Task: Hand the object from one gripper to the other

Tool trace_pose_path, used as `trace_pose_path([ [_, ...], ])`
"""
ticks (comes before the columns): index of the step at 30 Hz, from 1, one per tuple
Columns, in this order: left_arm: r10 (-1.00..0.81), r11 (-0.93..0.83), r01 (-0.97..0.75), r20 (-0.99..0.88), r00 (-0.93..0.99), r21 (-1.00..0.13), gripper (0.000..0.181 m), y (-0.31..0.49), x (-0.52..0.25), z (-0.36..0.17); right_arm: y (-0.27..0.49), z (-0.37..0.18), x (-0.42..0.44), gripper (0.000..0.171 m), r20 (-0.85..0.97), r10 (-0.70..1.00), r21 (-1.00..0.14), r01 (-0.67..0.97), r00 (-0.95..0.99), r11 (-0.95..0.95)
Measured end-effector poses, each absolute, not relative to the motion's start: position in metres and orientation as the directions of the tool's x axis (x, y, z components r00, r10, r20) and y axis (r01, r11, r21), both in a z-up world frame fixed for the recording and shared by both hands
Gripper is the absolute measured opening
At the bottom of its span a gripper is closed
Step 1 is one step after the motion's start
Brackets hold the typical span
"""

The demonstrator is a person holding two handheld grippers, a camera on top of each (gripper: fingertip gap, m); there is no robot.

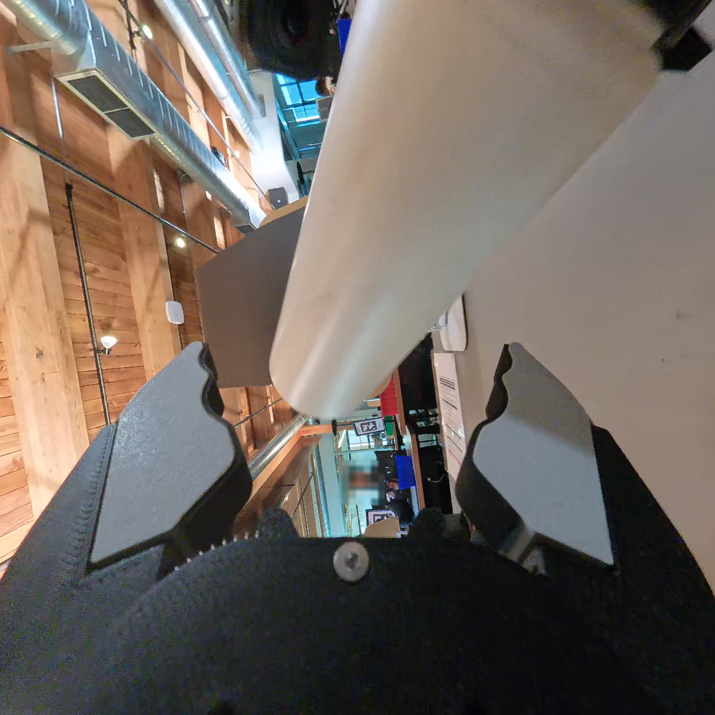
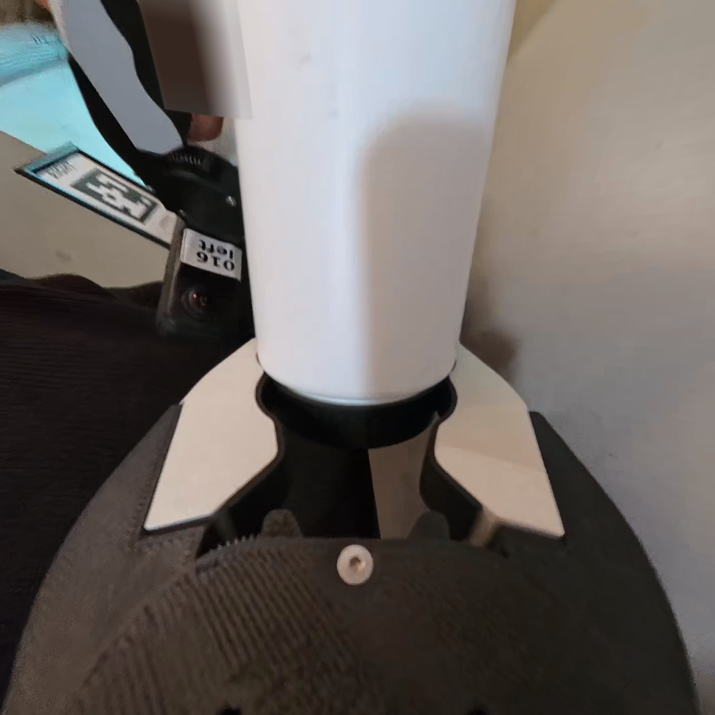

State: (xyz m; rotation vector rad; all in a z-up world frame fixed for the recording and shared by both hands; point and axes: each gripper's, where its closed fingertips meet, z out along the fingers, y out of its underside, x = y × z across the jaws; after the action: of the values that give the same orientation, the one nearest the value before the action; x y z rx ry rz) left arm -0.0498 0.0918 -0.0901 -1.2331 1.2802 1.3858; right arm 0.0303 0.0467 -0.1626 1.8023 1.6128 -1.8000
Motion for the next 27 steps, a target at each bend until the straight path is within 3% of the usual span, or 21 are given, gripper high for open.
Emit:
trace_pose_path([
  [6, -0.097, -0.058, -0.974, -0.973, -0.211, 0.217, 0.128, 0.094, -0.043, -0.118, 0.029, -0.174, 0.051, 0.086, -0.775, 0.559, -0.509, 0.815, -0.294, -0.277],
  [11, -0.087, -0.030, -0.956, -0.954, -0.288, 0.292, 0.104, 0.093, -0.035, -0.128, 0.019, -0.187, 0.063, 0.086, -0.753, 0.587, -0.474, 0.864, -0.296, -0.172],
  [18, -0.055, -0.108, -0.962, -0.968, -0.246, 0.250, 0.103, 0.095, -0.048, -0.117, 0.026, -0.169, 0.053, 0.089, -0.765, 0.552, -0.538, 0.801, -0.332, -0.263],
  [23, 0.008, -0.189, -0.982, -1.000, 0.015, -0.017, 0.103, 0.096, -0.069, -0.097, 0.069, -0.111, 0.037, 0.104, -0.680, 0.565, -0.731, 0.487, -0.467, -0.478],
  [27, -0.027, -0.205, -0.859, -0.875, 0.483, -0.469, 0.102, 0.100, -0.084, -0.101, 0.107, -0.095, 0.035, 0.107, -0.614, 0.643, -0.786, 0.286, -0.458, -0.547],
])
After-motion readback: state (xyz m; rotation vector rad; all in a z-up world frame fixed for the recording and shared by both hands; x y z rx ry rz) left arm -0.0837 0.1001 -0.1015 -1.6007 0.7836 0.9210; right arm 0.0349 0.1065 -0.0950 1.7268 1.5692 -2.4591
